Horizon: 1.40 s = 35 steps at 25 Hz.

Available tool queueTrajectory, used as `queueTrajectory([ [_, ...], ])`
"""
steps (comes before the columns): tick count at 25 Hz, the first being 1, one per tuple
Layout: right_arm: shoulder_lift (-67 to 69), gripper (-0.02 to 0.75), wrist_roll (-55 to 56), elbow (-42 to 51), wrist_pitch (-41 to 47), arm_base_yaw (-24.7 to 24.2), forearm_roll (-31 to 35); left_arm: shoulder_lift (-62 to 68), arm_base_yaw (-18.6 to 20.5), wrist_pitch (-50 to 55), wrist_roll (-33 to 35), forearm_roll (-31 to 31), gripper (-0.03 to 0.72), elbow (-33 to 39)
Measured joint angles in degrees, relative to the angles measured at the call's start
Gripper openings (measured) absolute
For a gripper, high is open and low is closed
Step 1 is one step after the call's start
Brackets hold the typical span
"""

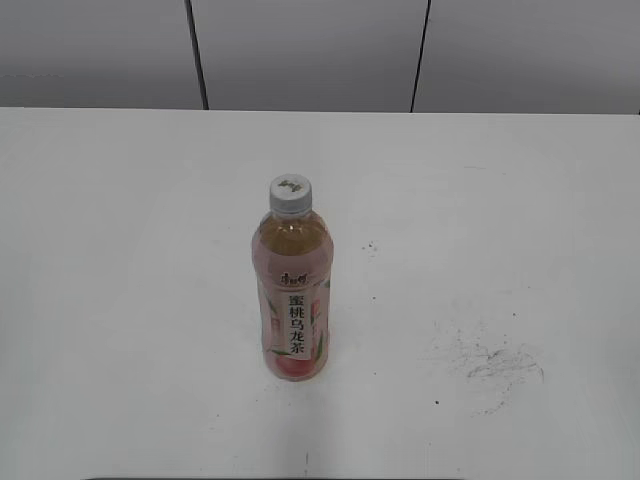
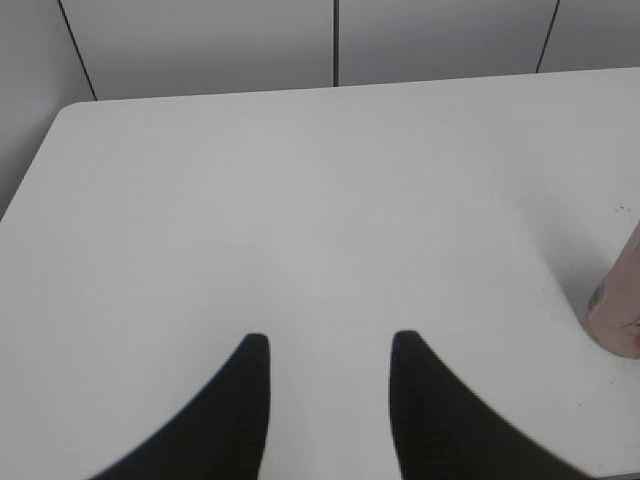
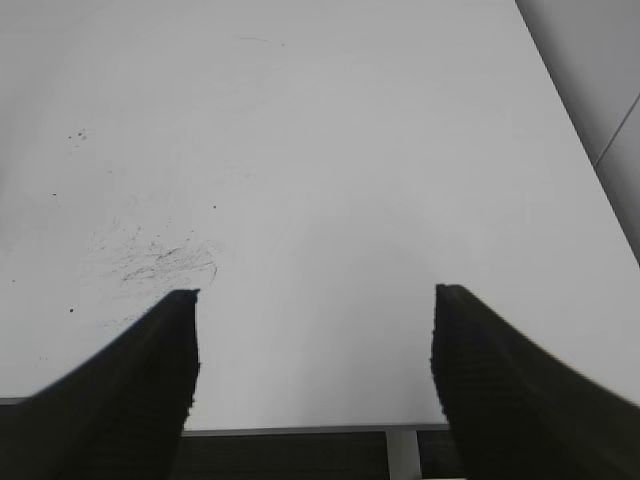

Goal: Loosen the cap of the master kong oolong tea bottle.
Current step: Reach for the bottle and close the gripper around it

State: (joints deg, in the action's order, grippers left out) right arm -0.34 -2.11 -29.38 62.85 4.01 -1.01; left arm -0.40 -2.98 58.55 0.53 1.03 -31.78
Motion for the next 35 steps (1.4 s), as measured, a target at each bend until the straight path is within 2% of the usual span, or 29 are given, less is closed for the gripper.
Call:
queueTrajectory([
  [35, 0.0, 0.545, 0.0, 0.0, 0.0, 0.0, 0.0, 0.0, 0.0, 0.0, 0.0, 0.0, 0.247, 0.0],
])
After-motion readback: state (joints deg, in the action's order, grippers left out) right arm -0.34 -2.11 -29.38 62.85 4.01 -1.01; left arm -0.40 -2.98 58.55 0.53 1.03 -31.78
